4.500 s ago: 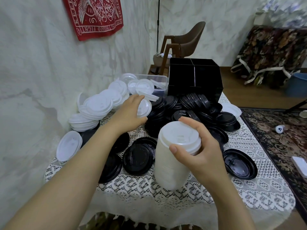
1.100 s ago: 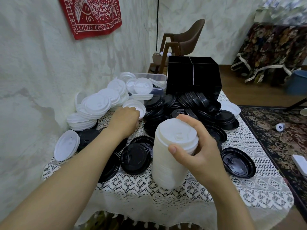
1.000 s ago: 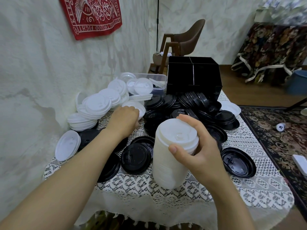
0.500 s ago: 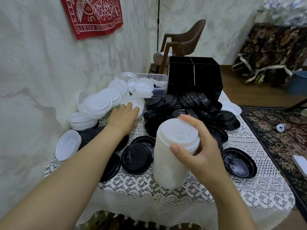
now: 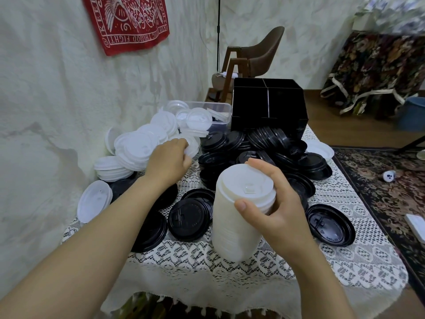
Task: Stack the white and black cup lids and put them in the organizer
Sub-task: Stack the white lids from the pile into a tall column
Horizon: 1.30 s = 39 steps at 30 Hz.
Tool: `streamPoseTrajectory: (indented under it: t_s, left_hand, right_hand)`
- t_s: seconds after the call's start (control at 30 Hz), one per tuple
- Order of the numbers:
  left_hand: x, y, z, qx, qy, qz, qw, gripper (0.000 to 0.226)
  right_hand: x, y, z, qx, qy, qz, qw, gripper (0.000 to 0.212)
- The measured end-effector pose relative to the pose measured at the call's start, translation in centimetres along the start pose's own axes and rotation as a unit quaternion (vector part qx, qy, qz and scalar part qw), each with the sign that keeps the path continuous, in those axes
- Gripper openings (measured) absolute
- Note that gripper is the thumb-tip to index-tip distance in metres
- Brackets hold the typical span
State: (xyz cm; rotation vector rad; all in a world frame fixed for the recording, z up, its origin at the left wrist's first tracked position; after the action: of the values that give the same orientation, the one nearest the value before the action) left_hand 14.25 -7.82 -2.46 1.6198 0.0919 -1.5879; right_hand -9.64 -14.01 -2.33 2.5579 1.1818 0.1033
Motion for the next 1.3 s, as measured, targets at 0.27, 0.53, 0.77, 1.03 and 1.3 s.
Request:
streamPoseTrajectory:
  t_s: [0.27, 0.53, 0.77, 1.03, 1.3]
  left_hand:
    - [-0.1, -0.6, -2.0, -0.238, -0.367, 0.034, 0.899, 0.037]
    - [-0.2, -0.5, -1.8, -0.175, -0.243, 0.004, 0.954, 0.047]
    - [-0.7, -0.9, -1.9, -0.118, -0.07, 0.02, 0.99, 0.033]
    - [0.7, -1.5, 0.6, -0.09, 0.099, -0.071, 0.988, 0.089]
    - [1.0, -1.2, 0.5, -0.025, 0.226, -0.005, 0.974, 0.081]
  right_hand:
    - [0.0, 0.0, 0.1, 0.001, 0.0, 0.001, 1.0, 0.067]
    - [0.1, 0.0, 0.2, 0.002, 0.006, 0.003, 1.0, 0.066]
    - [0.1, -0.1, 0.2, 0.002, 0.004, 0.001, 1.0, 0.067]
    - [0.1, 0.0, 0.1, 0.002, 0.002, 0.001, 1.0, 0.068]
    - [0.1, 0.0, 0.0, 0.001, 0.004, 0.0, 1.0, 0.067]
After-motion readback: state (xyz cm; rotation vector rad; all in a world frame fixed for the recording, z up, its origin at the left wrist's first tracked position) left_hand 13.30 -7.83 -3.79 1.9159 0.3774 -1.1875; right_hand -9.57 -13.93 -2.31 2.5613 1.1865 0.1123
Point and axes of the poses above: each hand's wrist, its own y-axis towards the middle knuckle, its own x-axis out of the palm, z = x × y, the point moved 8 cm from there along y, towards the middle knuckle, and after that the axes turned 5 degrees about z, right-handed, at the moved point
